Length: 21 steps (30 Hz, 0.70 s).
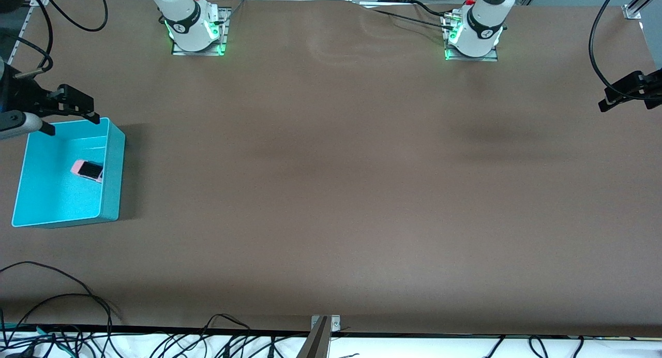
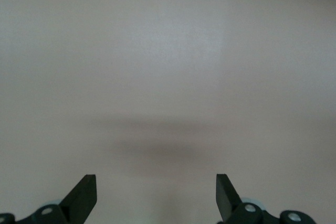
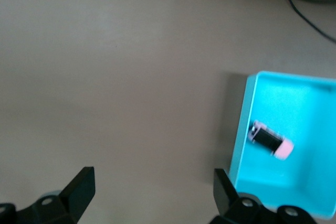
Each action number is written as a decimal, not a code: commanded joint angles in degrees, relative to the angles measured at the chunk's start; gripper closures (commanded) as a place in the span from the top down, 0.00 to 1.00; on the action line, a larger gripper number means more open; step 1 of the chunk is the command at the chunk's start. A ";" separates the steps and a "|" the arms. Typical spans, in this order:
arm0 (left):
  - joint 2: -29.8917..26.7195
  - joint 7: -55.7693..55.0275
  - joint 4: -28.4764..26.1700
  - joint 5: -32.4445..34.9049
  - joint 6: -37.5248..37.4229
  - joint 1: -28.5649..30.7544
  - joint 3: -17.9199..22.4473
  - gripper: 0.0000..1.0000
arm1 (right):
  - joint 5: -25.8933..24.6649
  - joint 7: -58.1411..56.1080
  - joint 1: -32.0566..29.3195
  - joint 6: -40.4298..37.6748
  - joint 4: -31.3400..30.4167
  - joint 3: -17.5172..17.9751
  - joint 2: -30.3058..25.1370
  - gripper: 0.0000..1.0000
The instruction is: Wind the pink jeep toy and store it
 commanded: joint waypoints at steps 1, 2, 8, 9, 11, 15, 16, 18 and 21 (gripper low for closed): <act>0.92 -0.21 2.10 -0.01 -1.04 0.05 0.24 1.00 | -3.67 8.30 1.54 -2.34 2.33 0.23 0.82 1.00; 0.92 -0.21 2.10 -0.01 -1.04 0.05 0.24 1.00 | -4.29 8.65 1.63 -2.42 2.33 0.23 0.82 1.00; 0.92 -0.13 2.18 -0.01 -1.04 0.05 0.24 1.00 | -4.47 8.92 1.19 -7.77 7.33 -0.21 1.26 1.00; 0.92 -0.13 2.10 -0.01 -1.04 0.05 0.24 1.00 | -4.47 8.92 1.19 -9.09 8.47 -0.38 1.70 1.00; 0.92 -0.13 2.10 -0.01 -1.04 0.05 0.24 1.00 | -4.30 8.92 1.27 -11.20 9.98 -1.26 2.58 1.00; 0.92 -0.13 2.18 -0.01 -1.04 0.05 0.24 1.00 | -4.21 8.92 1.45 -11.92 10.51 -1.88 2.58 1.00; 0.92 -0.13 2.10 -0.01 -1.04 0.05 0.24 1.00 | -4.21 8.92 1.45 -11.83 10.51 -1.88 2.58 1.00; 0.92 -0.13 2.18 -0.01 -1.04 0.05 0.24 1.00 | -4.21 8.92 1.45 -11.83 10.51 -1.97 2.67 1.00; 0.92 -0.04 2.18 0.07 -1.04 0.05 0.24 1.00 | -4.12 9.36 1.45 -11.48 10.42 -1.97 2.58 1.00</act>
